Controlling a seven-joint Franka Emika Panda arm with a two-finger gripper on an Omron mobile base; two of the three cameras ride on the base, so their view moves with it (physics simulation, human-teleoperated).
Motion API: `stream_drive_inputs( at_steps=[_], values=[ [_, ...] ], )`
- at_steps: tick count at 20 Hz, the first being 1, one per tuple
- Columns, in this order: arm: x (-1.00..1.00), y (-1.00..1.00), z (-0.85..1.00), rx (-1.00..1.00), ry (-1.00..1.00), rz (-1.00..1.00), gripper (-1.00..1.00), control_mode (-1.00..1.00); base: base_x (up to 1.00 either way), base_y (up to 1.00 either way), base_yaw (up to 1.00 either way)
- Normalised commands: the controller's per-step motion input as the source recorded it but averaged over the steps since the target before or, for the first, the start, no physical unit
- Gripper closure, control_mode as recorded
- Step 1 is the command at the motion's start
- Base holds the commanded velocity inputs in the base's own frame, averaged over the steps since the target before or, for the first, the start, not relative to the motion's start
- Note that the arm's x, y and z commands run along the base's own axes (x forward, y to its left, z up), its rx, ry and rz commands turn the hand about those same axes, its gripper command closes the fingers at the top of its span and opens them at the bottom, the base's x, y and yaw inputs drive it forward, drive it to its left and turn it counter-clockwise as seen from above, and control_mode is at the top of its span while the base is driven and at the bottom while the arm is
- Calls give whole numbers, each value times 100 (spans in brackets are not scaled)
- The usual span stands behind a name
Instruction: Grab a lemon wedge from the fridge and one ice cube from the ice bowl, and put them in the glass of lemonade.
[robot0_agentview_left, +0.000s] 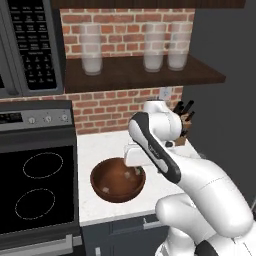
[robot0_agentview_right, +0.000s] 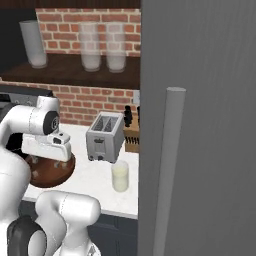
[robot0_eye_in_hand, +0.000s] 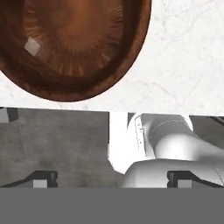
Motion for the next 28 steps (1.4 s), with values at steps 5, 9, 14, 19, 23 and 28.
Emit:
stream_drive_inputs(
  at_steps=[5, 9, 14, 19, 23, 28],
  values=[
    [29, 45, -37, -5, 1, -22, -100, -100, 0, 0, 0],
    [53, 29, -17, -3, 1, -16, -100, -100, 0, 0, 0],
    [58, 14, -10, -7, 0, -1, -100, -100, 0, 0, 0],
    [32, 0, -5, -9, 0, 1, -100, -100, 0, 0, 0],
    [1, 0, -19, -4, 0, 5, -100, -100, 0, 0, 0],
    [0, 0, -54, 0, -3, 6, -100, -100, 0, 0, 0]
  ],
)
